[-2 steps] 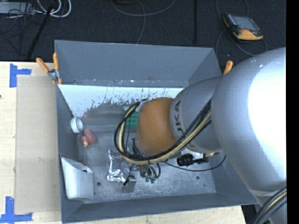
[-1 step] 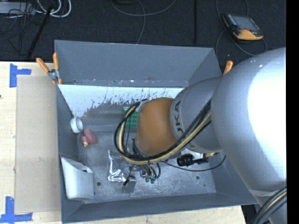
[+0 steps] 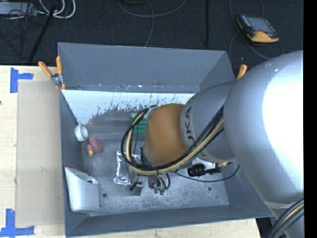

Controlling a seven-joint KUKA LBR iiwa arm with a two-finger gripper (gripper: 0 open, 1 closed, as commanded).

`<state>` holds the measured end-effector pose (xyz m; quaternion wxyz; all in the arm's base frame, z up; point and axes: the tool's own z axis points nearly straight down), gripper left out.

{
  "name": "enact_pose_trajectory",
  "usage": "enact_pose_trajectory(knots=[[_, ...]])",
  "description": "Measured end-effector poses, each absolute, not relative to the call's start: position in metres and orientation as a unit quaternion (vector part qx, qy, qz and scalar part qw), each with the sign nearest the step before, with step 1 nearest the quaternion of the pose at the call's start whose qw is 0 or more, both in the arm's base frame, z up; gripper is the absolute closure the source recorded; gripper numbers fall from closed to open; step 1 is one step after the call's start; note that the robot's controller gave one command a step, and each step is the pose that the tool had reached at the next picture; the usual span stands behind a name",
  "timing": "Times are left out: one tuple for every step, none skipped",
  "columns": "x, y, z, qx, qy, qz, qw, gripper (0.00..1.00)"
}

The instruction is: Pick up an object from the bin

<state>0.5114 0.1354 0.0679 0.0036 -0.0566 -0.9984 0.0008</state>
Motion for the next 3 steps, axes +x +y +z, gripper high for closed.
enact_pose_trajectory(knots=[[0.513, 0.135, 0.124, -0.057, -0.998, -0.001, -0.002, 1.0], [0.514, 0.134, 0.15, -0.056, -0.998, 0.0, -0.001, 1.0], [0.515, 0.134, 0.198, -0.055, -0.998, -0.001, -0.002, 1.0]])
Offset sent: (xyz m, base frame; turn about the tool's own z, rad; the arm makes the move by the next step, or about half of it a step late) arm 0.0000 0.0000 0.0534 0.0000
